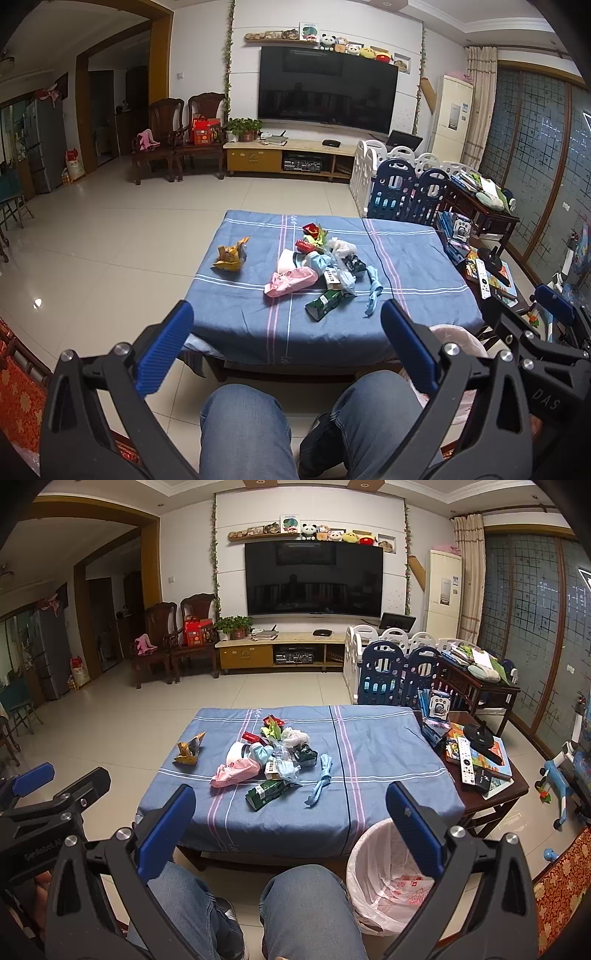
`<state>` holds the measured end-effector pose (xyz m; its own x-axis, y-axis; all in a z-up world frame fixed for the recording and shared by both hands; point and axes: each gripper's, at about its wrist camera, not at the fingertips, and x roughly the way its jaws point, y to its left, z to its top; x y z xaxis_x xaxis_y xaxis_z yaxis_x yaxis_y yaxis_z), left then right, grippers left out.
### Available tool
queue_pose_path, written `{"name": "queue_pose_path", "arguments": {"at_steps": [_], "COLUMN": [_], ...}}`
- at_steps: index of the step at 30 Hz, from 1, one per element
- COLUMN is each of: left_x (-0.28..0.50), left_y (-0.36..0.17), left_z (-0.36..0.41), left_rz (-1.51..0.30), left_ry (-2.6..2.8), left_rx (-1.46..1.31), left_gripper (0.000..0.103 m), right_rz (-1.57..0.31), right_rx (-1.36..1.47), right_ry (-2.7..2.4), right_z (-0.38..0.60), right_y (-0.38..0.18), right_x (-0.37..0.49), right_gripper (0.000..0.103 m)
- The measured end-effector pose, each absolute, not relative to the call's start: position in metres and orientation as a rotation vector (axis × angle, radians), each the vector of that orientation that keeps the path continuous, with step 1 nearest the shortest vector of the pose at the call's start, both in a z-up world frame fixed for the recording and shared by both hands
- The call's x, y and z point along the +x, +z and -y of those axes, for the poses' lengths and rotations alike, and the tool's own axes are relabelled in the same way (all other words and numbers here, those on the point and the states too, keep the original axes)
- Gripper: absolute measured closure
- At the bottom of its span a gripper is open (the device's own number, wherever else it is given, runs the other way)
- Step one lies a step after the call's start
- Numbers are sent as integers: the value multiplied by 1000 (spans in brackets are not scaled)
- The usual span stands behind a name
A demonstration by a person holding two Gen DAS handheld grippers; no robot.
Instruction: Collect trash
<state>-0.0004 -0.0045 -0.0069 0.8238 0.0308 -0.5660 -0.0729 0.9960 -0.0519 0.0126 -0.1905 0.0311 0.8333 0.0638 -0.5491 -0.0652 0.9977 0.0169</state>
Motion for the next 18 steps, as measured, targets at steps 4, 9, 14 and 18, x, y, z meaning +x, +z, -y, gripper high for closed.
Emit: {"name": "queue_pose_path", "arguments": {"at_steps": [4, 9, 14, 18], "left_x": [-4, 1, 1, -1], "left_y": [-8, -3, -3, -2], "left_z": [5, 7, 7, 8], "left_rz": [-599, -602, -603, -603], "left_ry": [55, 54, 56, 56], "left_rx": [-69, -70, -69, -67], "left_gripper": [3, 3, 3, 3], "right_rz": [-580, -581, -578, -578], "right_rx": [-3, -3, 0, -2], "right_ry": [69, 68, 64, 64], "right_z": [192, 193, 193, 193], "right_y": [31, 32, 32, 33], "right_x": [12, 8, 10, 10], "right_gripper": [3, 3, 3, 3]}}
